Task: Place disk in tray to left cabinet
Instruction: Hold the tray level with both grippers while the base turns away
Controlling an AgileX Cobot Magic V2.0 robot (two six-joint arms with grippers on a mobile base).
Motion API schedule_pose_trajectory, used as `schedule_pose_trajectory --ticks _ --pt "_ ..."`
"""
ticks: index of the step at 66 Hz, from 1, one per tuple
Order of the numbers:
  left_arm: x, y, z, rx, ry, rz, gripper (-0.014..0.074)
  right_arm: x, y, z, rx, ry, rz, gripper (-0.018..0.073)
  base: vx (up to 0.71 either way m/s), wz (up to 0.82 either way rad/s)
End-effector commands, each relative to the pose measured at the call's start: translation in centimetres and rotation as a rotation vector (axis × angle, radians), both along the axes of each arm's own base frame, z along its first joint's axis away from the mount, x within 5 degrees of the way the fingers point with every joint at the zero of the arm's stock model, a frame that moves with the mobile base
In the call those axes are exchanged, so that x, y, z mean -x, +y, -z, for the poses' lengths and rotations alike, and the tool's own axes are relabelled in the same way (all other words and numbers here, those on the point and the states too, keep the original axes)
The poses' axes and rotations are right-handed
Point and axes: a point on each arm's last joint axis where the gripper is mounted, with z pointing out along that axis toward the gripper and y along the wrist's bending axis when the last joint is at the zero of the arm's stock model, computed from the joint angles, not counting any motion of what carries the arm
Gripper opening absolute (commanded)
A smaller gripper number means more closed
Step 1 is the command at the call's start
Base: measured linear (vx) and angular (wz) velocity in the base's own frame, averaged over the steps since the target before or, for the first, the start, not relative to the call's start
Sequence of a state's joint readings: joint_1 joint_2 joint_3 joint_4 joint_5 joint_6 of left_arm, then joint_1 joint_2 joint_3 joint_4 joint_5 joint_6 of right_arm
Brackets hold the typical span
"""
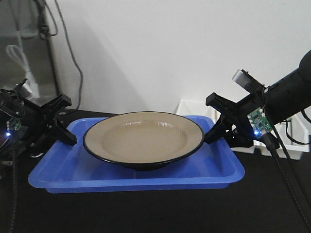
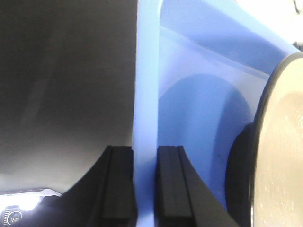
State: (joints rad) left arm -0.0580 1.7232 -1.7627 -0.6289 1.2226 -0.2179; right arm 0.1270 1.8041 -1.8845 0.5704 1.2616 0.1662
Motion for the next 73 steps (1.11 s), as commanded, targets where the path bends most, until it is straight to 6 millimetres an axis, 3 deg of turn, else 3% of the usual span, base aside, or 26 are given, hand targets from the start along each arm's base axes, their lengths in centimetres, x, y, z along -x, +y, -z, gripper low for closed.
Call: schedule_pose_trajectory --ticks 1,73 --pt "1.91 -2.06 -4.21 0.208 -0.085 0.032 -0.0001 2.0 1.85 -4.34 -0.21 -0.091 -0.041 -0.0004 -0.16 0.66" --pt "1.91 -2.06 -4.21 0.208 -0.085 0.032 0.0 2.02 1.85 -4.32 -0.209 -0.088 -0.043 -0.0004 -0.1 0.71"
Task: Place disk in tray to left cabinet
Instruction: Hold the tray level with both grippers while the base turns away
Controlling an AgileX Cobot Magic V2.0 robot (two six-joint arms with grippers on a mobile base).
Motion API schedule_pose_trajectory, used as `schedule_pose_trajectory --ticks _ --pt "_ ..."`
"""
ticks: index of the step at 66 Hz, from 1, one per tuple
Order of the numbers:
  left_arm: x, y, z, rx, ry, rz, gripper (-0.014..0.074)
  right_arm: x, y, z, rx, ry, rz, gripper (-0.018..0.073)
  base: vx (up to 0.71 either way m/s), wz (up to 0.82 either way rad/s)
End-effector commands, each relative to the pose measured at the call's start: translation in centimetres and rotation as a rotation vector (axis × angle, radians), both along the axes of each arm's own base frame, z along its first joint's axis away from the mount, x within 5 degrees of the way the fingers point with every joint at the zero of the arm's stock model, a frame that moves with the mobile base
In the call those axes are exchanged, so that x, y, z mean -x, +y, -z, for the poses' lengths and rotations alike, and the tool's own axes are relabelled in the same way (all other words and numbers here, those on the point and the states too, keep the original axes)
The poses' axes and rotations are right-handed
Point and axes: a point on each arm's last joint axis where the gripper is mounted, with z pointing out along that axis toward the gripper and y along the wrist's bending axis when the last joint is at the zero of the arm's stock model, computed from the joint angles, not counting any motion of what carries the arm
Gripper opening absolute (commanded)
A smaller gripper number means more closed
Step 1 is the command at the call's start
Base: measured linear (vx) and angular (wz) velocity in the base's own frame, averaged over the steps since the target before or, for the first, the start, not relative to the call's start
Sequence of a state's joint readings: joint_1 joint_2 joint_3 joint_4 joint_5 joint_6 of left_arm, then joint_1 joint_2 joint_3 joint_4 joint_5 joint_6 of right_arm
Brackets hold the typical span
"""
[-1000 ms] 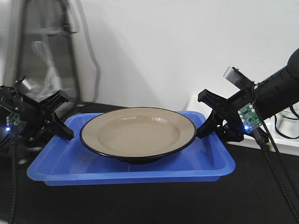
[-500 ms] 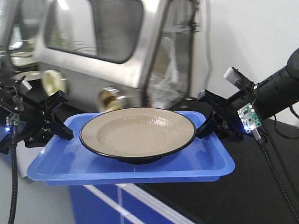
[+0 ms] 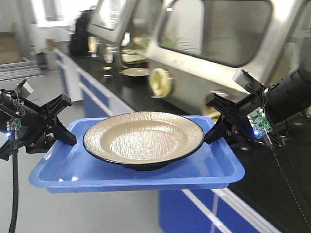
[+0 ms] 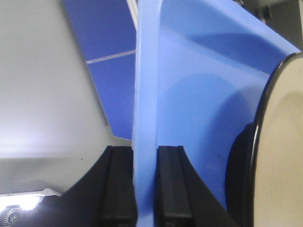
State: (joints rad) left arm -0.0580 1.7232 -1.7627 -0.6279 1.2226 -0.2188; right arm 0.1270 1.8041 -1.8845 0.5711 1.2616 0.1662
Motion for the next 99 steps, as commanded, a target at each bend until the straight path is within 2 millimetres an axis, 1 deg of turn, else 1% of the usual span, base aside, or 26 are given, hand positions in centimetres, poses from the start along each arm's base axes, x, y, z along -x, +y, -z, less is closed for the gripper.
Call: schedule_pose_trajectory --ticks 1,26,45,72,99 --pt "1.91 -2.07 -4.22 0.208 -0.086 0.033 0.0 2.02 1.85 -4.32 -0.208 -0.088 -0.043 -0.0004 -0.01 0.75" --pt "1.92 -2.07 -4.22 0.208 -0.085 0.033 0.0 2.02 1.85 -4.32 -0.208 -0.088 -0.043 -0.0004 0.02 0.72" --pt "1.92 -2.07 -4.22 0.208 -0.085 0.033 0.0 2.02 1.85 -4.32 -0.208 -0.088 -0.043 -0.0004 0.12 0.46" --pt "1.92 -2.07 -4.22 0.208 -0.085 0.033 0.0 2.02 1.85 -4.32 -0.208 -0.088 -0.043 -0.0004 0.24 0.27" --pt "1.92 -2.08 -4.22 0.209 -0.085 0.033 0.0 2.03 1.85 -4.32 -0.208 -0.087 -0.043 -0.0004 0.41 0.09"
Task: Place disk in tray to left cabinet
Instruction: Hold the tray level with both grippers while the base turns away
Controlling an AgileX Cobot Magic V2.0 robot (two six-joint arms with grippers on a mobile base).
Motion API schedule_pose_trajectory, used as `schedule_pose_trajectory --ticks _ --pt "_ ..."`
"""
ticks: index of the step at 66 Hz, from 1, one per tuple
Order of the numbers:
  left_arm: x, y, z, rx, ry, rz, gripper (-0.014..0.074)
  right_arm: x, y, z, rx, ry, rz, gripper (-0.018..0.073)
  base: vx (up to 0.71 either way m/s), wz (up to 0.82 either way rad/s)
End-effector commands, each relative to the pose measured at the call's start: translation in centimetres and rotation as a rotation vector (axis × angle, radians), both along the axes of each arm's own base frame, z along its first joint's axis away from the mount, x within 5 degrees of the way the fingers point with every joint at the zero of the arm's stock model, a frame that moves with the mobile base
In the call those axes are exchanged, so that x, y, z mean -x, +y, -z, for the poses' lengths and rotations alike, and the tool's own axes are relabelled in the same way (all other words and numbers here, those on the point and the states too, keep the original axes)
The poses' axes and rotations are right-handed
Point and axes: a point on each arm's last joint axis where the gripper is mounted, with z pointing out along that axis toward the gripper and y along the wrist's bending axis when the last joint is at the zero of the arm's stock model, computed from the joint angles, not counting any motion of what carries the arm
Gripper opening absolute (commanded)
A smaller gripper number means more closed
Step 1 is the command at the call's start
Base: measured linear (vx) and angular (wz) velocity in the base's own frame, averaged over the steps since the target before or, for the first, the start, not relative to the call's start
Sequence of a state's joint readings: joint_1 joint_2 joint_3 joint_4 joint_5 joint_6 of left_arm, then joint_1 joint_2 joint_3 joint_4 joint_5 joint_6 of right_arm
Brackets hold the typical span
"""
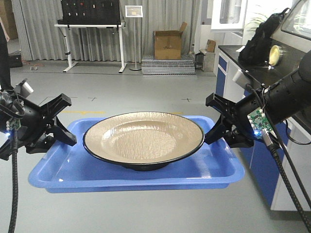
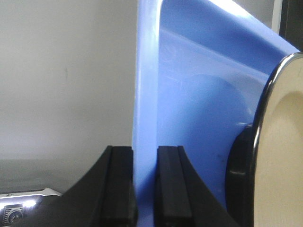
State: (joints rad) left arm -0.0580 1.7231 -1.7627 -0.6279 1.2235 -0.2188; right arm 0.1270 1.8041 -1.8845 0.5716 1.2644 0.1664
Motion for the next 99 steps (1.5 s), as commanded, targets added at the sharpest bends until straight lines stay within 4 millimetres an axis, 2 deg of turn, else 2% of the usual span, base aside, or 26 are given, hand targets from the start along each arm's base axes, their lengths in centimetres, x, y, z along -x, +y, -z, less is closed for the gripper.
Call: schedule_pose_trajectory --ticks 1,99 --pt "1.91 -2.07 -4.22 0.209 -0.086 0.033 0.0 2.0 1.84 -4.32 -0.207 -0.09 -0.041 -0.0004 0.48 0.05" --pt "1.91 -2.07 -4.22 0.209 -0.086 0.033 0.0 2.33 1.87 -4.14 -0.197 -0.059 -0.066 -0.0004 0.64 0.01"
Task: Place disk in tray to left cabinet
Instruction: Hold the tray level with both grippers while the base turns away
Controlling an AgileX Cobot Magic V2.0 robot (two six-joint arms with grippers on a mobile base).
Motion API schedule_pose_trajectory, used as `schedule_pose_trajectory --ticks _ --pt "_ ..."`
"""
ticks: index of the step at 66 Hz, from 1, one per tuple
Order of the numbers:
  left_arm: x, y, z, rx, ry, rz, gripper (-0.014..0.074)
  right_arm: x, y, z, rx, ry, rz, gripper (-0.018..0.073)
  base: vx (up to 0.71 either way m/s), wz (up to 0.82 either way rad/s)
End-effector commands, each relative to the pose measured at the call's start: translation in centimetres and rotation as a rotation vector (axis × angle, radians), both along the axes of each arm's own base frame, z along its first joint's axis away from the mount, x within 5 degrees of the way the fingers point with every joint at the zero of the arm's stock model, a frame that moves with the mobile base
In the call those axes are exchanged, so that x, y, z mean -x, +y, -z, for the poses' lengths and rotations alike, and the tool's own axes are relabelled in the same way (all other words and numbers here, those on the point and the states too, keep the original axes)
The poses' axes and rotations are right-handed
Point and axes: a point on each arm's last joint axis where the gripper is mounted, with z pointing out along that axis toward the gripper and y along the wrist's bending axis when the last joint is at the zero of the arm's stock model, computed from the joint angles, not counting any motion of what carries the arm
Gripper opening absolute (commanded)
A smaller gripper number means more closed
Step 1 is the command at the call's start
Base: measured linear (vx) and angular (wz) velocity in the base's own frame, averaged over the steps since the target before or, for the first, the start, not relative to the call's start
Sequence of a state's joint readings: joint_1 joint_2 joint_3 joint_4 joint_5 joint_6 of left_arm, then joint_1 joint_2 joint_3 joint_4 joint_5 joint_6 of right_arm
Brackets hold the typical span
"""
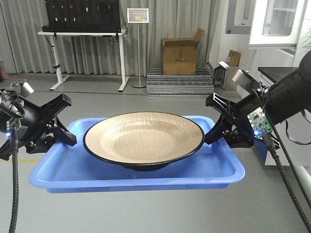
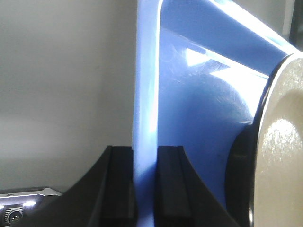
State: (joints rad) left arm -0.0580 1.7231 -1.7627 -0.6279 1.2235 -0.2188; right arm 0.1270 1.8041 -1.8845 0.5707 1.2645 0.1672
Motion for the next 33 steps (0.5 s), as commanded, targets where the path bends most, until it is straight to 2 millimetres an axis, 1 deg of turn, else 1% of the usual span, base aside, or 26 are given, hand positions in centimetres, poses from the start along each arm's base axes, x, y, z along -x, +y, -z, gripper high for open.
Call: schedule_pose_trajectory --ticks 1,33 --pt "1.91 -2.07 -4.22 0.209 -0.086 0.033 0.0 2.33 1.88 -4.15 -0.198 -0.059 -0.067 -0.0004 0.7 -0.05" --pt "1.91 -2.07 -4.22 0.209 -0.086 0.033 0.0 2.33 1.88 -4.15 -0.199 -0.059 -0.067 -0.0004 0.72 0.0"
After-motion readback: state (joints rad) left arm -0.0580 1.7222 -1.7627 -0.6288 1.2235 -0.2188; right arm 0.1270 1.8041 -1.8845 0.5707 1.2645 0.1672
